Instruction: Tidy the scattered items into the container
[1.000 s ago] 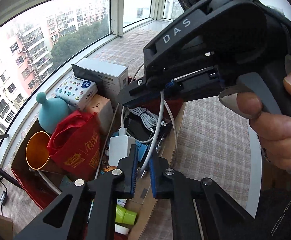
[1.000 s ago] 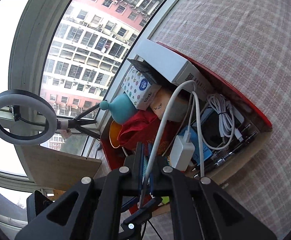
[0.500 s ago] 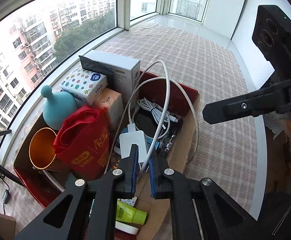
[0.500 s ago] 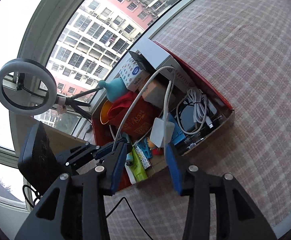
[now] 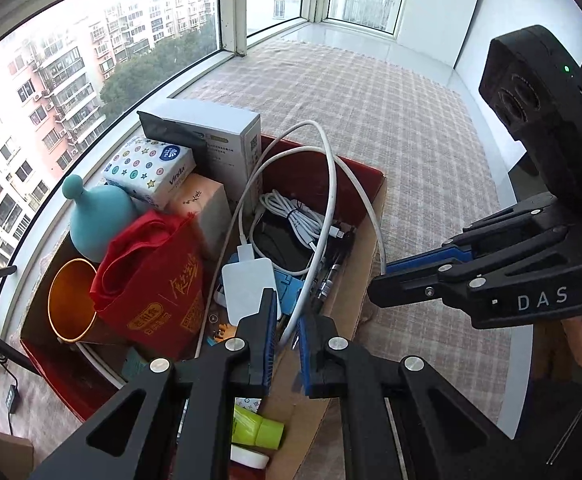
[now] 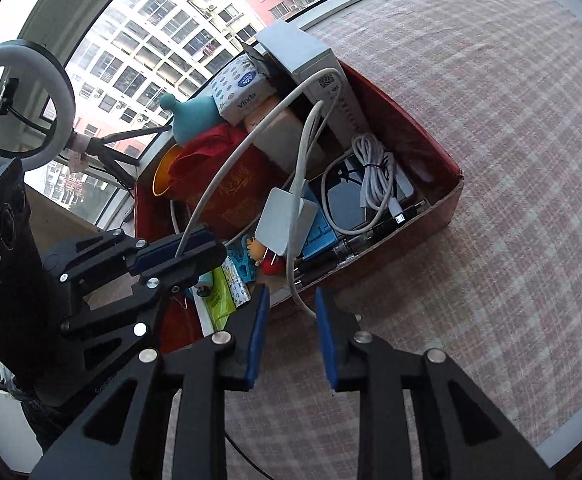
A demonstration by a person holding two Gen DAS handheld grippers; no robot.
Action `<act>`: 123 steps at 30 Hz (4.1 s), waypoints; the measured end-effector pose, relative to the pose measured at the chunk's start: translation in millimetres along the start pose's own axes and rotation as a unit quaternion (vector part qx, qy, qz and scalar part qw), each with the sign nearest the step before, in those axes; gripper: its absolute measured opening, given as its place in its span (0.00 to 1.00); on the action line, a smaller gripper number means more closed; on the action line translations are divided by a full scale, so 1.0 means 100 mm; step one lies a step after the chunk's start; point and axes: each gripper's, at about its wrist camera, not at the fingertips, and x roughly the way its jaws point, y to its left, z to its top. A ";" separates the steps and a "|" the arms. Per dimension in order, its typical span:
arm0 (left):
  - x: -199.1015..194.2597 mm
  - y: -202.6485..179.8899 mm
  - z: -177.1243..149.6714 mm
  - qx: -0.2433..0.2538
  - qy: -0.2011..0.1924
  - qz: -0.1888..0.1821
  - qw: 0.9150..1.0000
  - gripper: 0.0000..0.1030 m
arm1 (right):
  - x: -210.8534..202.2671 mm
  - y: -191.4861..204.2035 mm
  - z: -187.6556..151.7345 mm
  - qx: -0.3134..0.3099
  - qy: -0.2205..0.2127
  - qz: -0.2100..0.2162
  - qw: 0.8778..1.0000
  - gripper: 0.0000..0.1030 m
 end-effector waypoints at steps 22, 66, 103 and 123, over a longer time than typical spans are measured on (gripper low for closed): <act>-0.72 0.31 -0.44 -0.045 -0.044 0.033 0.997 0.37 | 0.28 -0.50 0.22 0.357 -0.010 0.327 0.875 0.03; -0.58 -0.22 -0.77 -0.045 -0.023 -0.007 0.999 0.39 | 0.31 -0.45 -0.14 0.007 0.013 0.001 1.000 0.28; -0.57 0.27 -0.69 -0.078 -0.035 0.011 0.996 0.39 | 0.73 0.05 0.32 0.111 0.052 0.094 0.988 0.10; 0.00 0.05 -0.31 -0.007 0.019 0.010 1.000 0.30 | -0.21 -0.22 0.03 0.087 -0.008 0.075 0.993 0.39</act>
